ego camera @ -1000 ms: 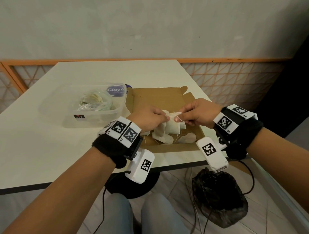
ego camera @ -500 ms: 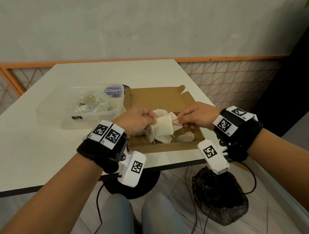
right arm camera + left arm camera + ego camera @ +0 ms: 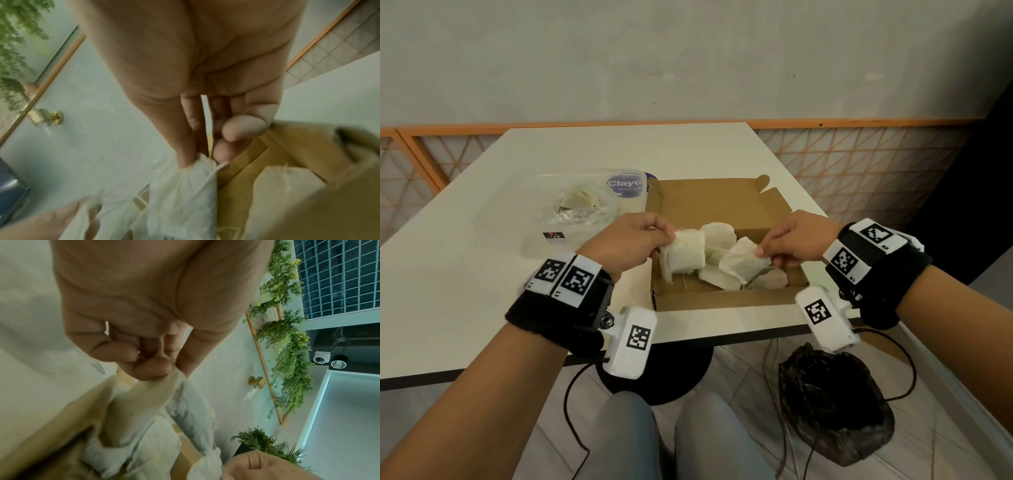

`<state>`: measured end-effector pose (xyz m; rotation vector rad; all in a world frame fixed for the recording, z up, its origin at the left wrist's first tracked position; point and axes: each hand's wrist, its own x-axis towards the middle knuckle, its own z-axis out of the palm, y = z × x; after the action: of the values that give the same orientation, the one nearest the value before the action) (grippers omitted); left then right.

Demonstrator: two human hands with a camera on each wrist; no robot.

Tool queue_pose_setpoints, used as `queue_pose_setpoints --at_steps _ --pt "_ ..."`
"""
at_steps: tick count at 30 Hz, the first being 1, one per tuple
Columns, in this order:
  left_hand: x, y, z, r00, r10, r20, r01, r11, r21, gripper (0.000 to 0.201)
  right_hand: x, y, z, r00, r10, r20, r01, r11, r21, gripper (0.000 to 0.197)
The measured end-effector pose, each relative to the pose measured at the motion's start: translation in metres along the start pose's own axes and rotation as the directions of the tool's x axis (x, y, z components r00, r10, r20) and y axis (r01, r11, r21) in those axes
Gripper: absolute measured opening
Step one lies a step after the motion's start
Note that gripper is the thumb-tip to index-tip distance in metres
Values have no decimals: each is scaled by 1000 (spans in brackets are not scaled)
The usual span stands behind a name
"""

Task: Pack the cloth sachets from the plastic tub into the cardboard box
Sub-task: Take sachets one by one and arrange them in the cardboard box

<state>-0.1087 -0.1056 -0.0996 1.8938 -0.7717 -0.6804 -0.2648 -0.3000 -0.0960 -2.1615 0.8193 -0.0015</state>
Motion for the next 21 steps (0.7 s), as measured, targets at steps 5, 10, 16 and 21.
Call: queue_pose_setpoints --at_steps 5,10,16,21 --pt "-6 -5 5 999 -25 29 25 1000 -2 19 -3 -3 -8 982 -66 -177 84 992 95 16" --pt "-4 -3 17 1000 -9 -6 9 1000 -15 19 -11 -18 -5 959 -166 -230 246 890 384 5" --pt "-3 1 19 999 10 -43 -11 999 -40 16 -14 -18 22 967 -207 -146 253 765 592 13" --pt "0 2 17 998 -2 -62 -2 997 -73 19 -10 -11 51 985 -157 -76 171 777 606 8"
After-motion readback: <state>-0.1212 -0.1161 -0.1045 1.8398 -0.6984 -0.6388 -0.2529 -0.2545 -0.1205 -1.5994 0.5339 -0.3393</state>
